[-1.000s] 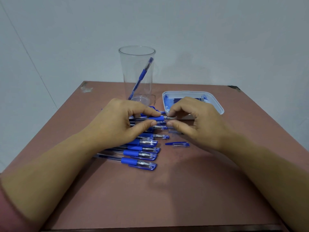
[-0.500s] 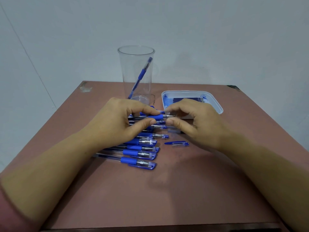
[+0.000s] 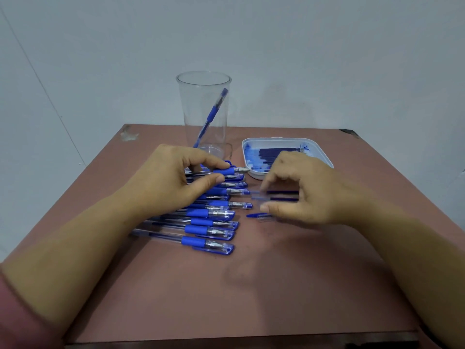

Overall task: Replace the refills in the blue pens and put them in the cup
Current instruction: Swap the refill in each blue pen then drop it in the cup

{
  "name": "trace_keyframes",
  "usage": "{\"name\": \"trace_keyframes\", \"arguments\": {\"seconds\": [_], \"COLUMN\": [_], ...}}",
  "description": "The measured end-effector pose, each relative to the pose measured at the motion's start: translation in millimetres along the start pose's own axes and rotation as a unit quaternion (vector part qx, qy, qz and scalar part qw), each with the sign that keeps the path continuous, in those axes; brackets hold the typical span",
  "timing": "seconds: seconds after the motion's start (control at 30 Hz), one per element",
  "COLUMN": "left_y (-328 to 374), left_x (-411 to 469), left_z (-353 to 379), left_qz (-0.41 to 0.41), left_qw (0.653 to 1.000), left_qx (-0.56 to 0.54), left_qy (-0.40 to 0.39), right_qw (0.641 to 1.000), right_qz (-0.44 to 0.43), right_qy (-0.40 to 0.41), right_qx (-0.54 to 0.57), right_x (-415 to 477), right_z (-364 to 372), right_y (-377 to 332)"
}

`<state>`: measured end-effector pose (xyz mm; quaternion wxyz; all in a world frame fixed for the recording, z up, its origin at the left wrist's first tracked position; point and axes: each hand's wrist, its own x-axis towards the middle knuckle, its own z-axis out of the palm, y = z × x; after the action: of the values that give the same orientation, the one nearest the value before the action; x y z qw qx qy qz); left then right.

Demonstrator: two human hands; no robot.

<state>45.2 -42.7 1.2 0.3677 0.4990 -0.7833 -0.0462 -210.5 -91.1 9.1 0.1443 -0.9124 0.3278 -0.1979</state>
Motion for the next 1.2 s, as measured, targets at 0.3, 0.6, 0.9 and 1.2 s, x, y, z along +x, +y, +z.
{"name": "trace_keyframes", "arguments": {"seconds": [0.3, 0.6, 0.9, 1.2], "left_y": [4.1, 4.9, 6.2, 5.7], "left_x": [0.1, -1.5, -2.0, -3.1], "left_z": [-1.3, 4.0, 6.2, 4.8], "left_qz": [0.009, 0.033, 0.065, 0.053], "left_qw": [1.0, 0.999, 0.998, 0.998], "left_qx": [0.0, 0.002, 0.004, 0.001], "left_qy": [-0.002, -0.004, 0.017, 0.019], "right_qw": [0.997, 0.992, 0.989, 0.988], "right_qz": [0.052, 0.062, 0.041, 0.036], "right_qy": [-0.059, 0.053, 0.068, 0.104], "right_qx": [-0.001, 0.099, 0.123, 0.105], "right_x": [-6.7, 0.3, 7.1, 2.0], "right_z": [-8.5, -0.6, 9.7, -2.9], "right_y": [-2.9, 1.8, -0.4, -1.2]}}
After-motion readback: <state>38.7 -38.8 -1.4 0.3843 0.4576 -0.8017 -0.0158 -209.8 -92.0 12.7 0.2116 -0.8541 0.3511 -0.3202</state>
